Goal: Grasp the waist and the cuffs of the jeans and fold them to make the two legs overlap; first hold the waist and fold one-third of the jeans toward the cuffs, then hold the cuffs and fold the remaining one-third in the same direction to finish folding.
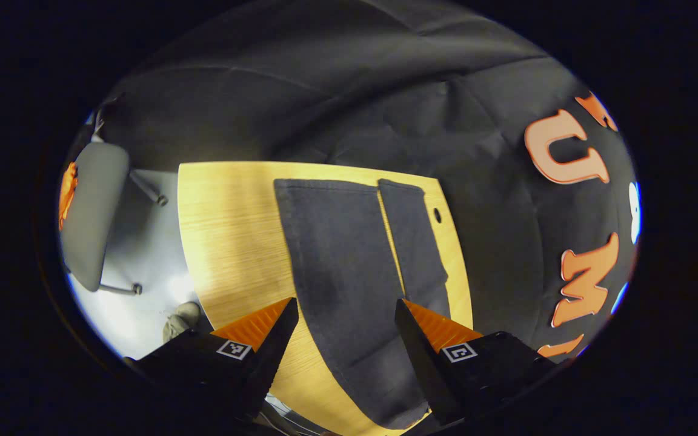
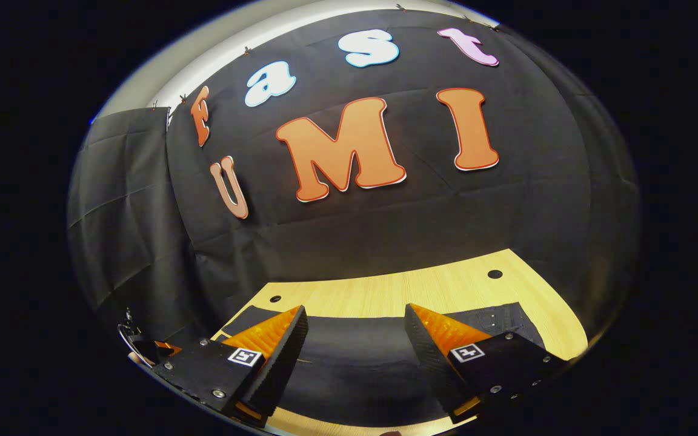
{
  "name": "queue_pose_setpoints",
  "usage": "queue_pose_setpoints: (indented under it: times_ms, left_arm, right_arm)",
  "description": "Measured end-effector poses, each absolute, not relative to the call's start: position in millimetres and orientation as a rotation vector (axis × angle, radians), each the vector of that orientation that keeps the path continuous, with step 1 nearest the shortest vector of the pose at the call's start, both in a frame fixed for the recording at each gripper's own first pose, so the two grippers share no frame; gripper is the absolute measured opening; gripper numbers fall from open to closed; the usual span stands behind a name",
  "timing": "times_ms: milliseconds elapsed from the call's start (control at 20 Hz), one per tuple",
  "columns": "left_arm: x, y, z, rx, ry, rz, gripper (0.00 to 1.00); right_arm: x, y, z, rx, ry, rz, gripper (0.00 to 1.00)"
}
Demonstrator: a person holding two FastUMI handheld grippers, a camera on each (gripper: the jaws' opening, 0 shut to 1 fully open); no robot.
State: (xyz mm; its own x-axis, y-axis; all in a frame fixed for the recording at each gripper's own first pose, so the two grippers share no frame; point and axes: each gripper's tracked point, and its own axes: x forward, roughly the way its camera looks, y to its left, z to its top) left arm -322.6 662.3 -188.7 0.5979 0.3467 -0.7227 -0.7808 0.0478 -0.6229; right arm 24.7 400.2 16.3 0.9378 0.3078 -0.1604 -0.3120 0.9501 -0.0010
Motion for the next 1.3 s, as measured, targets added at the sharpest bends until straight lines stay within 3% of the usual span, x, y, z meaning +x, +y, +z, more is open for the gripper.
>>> queue_pose_setpoints:
  times_ms: [400, 750, 950, 1300]
  left_arm:
    - [-316, 687, -248, -1.292, 0.543, 0.988, 0.98]
    - [-298, 698, -254, -1.300, 0.545, 0.960, 0.98]
    - [-267, 703, -250, -1.299, 0.509, 0.875, 0.98]
    - [-188, 700, -245, -1.429, 0.343, 0.596, 0.95]
  right_arm:
    - [30, 403, 4, 0.020, 0.235, 0.317, 0.97]
    - [39, 387, 1, 0.040, 0.261, 0.260, 0.97]
    - [43, 388, -3, 0.077, 0.287, 0.251, 0.97]
    - [46, 377, 7, 0.111, 0.285, 0.211, 0.98]
